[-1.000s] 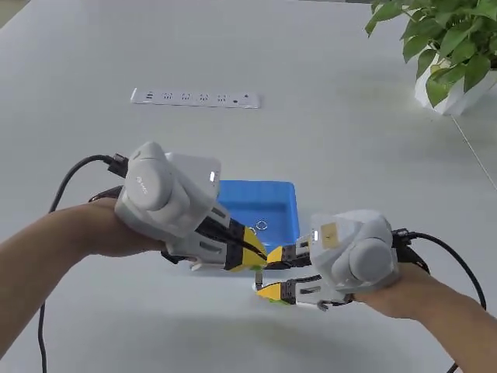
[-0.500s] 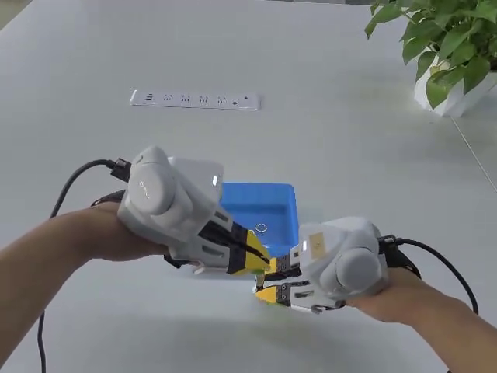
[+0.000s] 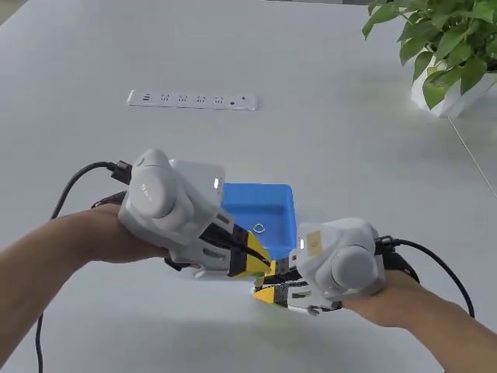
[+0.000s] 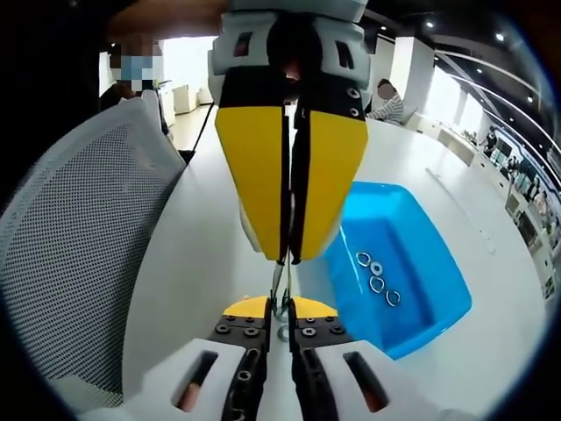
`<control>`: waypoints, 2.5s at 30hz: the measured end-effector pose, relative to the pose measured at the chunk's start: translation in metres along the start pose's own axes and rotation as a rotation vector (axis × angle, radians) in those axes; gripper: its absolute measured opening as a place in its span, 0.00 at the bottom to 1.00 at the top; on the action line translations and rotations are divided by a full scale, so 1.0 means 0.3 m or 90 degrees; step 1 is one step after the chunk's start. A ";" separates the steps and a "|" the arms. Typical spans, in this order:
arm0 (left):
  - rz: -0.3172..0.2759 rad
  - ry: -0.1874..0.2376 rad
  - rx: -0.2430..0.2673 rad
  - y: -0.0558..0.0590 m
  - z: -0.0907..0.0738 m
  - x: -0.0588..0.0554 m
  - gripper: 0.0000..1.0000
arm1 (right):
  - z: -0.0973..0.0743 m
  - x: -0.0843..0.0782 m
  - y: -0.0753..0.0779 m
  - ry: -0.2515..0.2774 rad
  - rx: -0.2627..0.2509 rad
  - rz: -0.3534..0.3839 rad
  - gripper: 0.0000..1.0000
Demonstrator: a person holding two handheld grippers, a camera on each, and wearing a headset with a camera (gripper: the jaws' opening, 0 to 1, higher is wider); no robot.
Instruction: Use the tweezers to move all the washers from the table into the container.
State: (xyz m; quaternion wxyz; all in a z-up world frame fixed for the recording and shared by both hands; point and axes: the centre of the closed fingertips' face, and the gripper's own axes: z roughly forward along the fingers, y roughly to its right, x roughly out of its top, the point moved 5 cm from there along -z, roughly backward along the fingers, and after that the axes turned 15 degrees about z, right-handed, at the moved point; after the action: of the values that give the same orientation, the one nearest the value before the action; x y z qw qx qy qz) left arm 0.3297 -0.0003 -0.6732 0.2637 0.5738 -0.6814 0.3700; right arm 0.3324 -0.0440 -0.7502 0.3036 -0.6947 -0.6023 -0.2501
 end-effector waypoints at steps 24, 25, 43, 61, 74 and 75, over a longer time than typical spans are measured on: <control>-0.028 0.020 0.046 -0.002 -0.072 -0.005 0.23 | -0.036 0.013 0.007 0.012 -0.005 0.012 0.08; -0.029 0.019 0.045 0.001 -0.073 -0.007 0.25 | -0.040 0.015 0.007 0.012 -0.007 0.011 0.08; -0.094 0.035 0.110 0.041 -0.159 -0.040 0.51 | -0.136 0.123 0.012 0.025 -0.007 -0.008 0.08; -0.166 0.042 0.205 0.036 -0.266 -0.111 0.95 | -0.176 0.215 0.087 0.032 -0.010 -0.030 0.08; -0.193 0.039 0.224 0.050 -0.288 -0.133 0.99 | -0.144 0.214 0.159 0.027 -0.008 -0.039 0.08; -0.195 0.039 0.225 0.051 -0.289 -0.134 0.99 | -0.138 0.212 0.165 0.027 -0.007 -0.038 0.08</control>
State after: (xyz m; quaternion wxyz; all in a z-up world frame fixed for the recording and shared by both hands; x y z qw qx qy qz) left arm 0.3171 0.0943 -0.6569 0.2326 0.6962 -0.5031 0.4562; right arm 0.3916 -0.0348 -0.6822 0.3049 -0.6725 -0.6150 -0.2768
